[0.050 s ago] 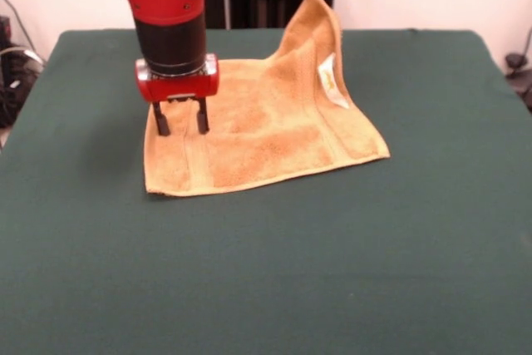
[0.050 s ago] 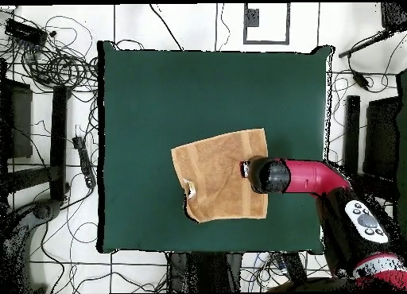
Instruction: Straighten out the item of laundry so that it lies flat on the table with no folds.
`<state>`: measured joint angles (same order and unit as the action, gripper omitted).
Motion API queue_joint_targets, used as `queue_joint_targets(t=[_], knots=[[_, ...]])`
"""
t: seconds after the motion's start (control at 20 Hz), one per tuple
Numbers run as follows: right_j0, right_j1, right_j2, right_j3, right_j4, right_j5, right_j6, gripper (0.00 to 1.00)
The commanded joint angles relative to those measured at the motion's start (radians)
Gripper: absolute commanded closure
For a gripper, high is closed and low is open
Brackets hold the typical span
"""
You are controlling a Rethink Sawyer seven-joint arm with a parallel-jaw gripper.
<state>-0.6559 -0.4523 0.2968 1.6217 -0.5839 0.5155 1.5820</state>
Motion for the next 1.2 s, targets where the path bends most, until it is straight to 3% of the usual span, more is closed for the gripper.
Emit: queue_joint_targets(t=[0.05,1.2], knots=[[-0.008,0.094,-0.093,-0.054,-0.094,-0.046,0.048,0.00],[-0.032,0.089,-0.087,-0.086,-0.069,0.006,0.020,0.00]])
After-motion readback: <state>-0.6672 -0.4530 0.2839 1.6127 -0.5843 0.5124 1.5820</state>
